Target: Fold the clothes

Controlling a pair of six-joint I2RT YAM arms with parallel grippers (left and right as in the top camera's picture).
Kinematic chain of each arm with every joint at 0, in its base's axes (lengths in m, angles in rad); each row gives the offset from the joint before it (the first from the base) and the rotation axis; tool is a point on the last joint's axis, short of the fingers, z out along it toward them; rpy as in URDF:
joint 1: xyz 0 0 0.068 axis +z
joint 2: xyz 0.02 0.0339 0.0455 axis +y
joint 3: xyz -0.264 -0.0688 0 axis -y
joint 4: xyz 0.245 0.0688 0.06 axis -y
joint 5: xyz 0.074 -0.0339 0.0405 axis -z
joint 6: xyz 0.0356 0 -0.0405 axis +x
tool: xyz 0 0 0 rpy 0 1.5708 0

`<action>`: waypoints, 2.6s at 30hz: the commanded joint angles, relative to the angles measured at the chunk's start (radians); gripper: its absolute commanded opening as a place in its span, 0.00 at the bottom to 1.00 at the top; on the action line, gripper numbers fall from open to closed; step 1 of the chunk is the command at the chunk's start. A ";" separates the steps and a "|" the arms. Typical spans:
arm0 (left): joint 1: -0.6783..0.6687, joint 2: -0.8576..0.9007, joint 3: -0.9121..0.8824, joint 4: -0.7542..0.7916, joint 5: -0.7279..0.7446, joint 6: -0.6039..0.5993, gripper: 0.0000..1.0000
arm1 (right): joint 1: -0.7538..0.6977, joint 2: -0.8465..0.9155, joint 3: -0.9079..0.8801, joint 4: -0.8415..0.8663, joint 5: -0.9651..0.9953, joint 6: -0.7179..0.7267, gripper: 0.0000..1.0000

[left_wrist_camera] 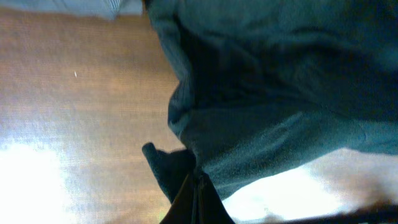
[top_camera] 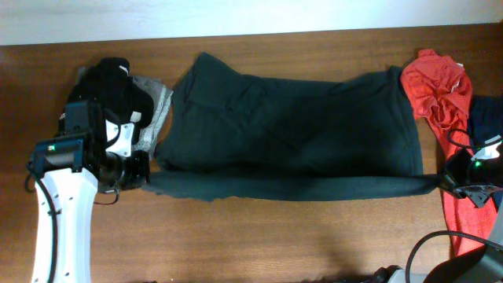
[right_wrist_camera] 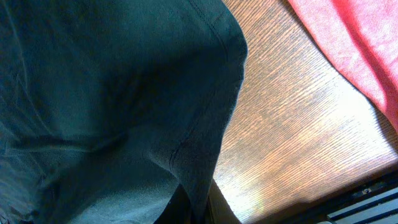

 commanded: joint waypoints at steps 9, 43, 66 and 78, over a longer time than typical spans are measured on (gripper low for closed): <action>-0.032 0.222 0.010 0.378 0.103 0.013 0.00 | 0.007 0.049 -0.026 0.136 -0.052 0.043 0.06; 0.018 0.180 0.112 -0.147 -0.041 0.059 0.00 | 0.078 -0.129 -0.022 -0.092 0.132 0.050 0.05; -0.027 0.182 0.253 -0.015 0.046 0.115 0.00 | 0.077 -0.131 0.070 -0.080 0.004 0.016 0.04; -0.027 0.191 0.082 -0.008 0.045 0.117 0.00 | 0.077 -0.121 -0.008 -0.091 0.063 0.028 0.05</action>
